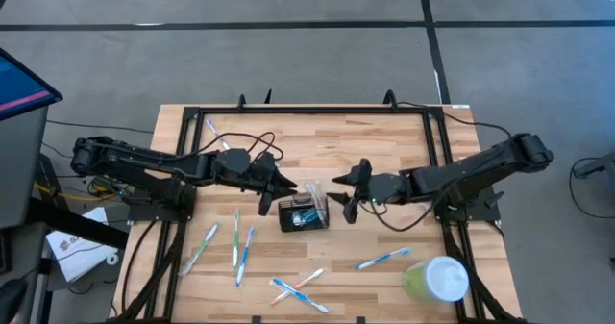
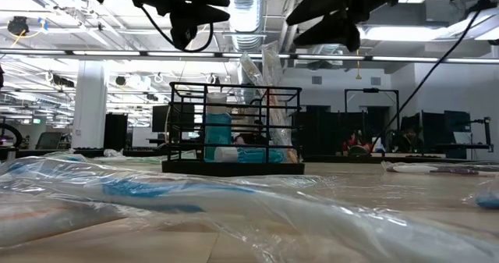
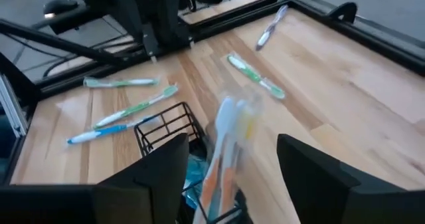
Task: Pick & Place toothbrushing station
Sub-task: Put the top right green toothbrush into the bottom right section of the mesh organizer
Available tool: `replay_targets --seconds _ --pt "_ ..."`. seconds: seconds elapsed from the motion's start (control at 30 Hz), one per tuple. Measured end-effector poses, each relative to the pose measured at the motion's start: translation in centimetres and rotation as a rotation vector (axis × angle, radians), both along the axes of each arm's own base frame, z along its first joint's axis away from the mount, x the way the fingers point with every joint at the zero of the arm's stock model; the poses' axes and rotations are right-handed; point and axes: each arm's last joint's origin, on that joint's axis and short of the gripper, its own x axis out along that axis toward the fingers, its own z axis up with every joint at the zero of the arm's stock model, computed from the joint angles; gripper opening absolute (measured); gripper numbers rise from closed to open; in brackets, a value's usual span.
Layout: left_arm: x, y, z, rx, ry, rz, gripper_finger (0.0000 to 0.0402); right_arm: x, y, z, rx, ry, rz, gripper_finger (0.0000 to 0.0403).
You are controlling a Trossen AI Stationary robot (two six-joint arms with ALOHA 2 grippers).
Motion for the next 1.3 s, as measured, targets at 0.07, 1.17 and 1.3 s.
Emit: replay_targets --seconds 0.07,1.17,1.3 --pt "0.0 0.1 0.0 -0.001 0.0 0.024 0.0099 -0.5 -0.2 0.7 0.004 -0.019 -0.004 0.0216" --pt "-4.7 7.0 -5.1 0.197 0.71 0.281 0.0063 -0.4 -6.3 8.3 0.35 -0.318 -0.235 0.0205" --pt "-5.2 8.8 -5.1 0.142 0.698 0.245 0.0085 -0.4 -6.9 9.2 0.343 -0.343 -0.25 0.0205"
